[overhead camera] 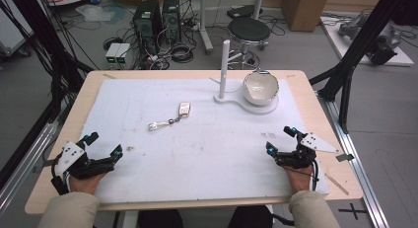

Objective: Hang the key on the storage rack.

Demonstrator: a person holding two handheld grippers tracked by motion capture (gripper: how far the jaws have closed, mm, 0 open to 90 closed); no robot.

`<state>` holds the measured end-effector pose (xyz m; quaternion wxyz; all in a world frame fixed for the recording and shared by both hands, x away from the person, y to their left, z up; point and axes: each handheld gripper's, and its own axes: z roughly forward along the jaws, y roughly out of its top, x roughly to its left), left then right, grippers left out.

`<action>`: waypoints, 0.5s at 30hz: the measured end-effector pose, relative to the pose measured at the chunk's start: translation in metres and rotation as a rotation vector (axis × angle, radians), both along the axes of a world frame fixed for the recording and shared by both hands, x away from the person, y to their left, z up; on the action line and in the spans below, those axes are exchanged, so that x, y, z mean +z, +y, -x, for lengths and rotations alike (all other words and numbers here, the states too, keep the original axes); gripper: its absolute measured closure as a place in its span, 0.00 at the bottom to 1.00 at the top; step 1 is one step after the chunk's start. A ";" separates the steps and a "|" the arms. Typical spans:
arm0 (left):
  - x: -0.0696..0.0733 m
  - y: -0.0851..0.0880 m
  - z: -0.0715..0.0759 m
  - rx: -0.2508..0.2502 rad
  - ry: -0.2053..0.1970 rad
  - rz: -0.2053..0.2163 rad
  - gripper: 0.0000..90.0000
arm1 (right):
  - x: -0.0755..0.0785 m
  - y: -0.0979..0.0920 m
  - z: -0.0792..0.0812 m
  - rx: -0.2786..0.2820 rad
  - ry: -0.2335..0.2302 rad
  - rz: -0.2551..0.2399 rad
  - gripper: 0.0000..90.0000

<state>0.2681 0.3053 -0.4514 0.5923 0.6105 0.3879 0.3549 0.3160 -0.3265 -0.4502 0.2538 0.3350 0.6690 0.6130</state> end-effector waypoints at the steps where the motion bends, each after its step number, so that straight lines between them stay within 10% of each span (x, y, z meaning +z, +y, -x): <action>1: 0.000 0.000 0.000 0.001 0.002 0.006 0.02 | 0.000 0.000 0.000 -0.001 0.003 -0.002 0.01; 8: 0.010 0.002 -0.009 -0.015 0.017 -0.005 0.02 | 0.000 0.001 0.000 -0.003 -0.010 0.013 0.01; 15: 0.053 0.000 -0.040 -0.085 0.018 -0.085 0.02 | 0.000 0.001 0.000 -0.004 -0.001 0.003 0.01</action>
